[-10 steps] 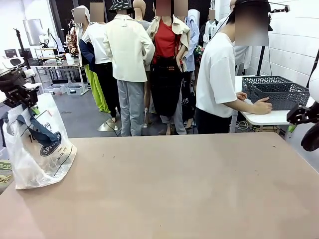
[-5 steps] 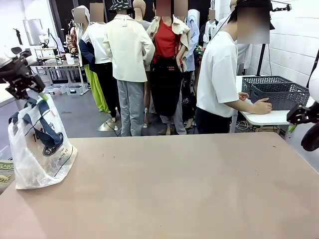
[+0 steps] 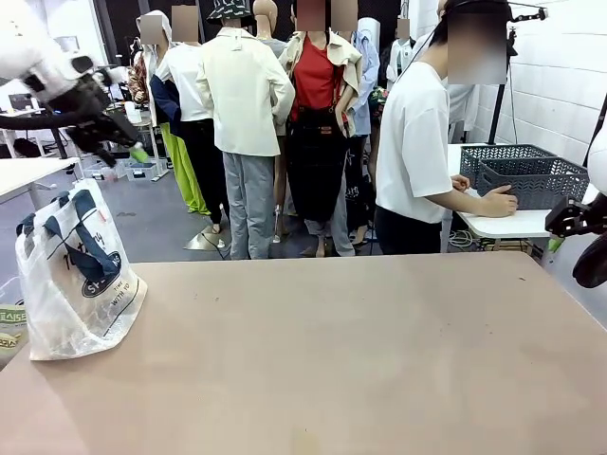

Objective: Transfer purchased items from the store into the shopping bag.
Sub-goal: Move the Reusable shopping bag to the right side of the table.

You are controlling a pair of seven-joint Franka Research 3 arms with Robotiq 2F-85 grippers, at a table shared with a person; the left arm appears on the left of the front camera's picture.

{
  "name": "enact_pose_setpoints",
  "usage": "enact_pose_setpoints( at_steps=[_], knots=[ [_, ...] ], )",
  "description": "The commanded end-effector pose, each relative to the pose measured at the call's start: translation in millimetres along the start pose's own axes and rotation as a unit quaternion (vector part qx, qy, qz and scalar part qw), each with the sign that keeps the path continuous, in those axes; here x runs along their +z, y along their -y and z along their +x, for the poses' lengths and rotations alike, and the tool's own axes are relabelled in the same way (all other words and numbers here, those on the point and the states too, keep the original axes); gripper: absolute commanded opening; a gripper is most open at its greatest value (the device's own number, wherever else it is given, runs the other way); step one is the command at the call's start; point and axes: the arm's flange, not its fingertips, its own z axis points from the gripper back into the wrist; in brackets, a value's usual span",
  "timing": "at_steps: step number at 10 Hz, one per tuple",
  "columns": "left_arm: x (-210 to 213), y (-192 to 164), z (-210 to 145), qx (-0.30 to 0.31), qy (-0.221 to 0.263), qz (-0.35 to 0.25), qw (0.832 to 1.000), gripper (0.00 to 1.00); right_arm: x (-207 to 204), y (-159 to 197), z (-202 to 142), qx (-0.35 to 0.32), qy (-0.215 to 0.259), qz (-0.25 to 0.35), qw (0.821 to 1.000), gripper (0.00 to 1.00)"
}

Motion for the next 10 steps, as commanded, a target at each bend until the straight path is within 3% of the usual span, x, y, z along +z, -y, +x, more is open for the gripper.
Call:
enact_pose_setpoints(
  at_steps=[1, 2, 3, 4, 8, 10],
  knots=[
    [-51.8, 25.6, -8.7, 0.006, 0.035, -0.029, 0.999, 1.0, -1.0, 0.9, 0.4, 0.005, 0.002, -0.001, 1.0, 1.0],
    [-90.0, 49.7, -7.0, 0.014, 0.038, -0.06, 0.997, 1.0, -1.0, 0.9, 0.4, 0.005, 0.002, -0.001, 1.0, 1.0],
    [-133.8, 80.9, -7.2, 0.004, 0.01, -0.059, 0.998, 1.0, -1.0, 0.9, 0.4, 0.005, 0.002, -0.001, 1.0, 1.0],
    [-154.6, 98.2, -13.4, -0.003, -0.001, -0.067, 0.998, 1.0, -1.0, 0.9, 0.4, 0.005, 0.002, -0.001, 1.0, 1.0],
    [-202.5, 116.1, -24.7, -0.023, -0.05, -0.132, 0.99, 1.0, -1.0, 0.9, 0.4, 0.005, 0.002, -0.001, 1.0, 1.0],
    [-210.4, 117.0, -22.9, -0.04, -0.069, -0.137, 0.987, 1.0, -1.0, 0.9, 0.4, 0.005, 0.002, -0.001, 1.0, 1.0]
  ],
)
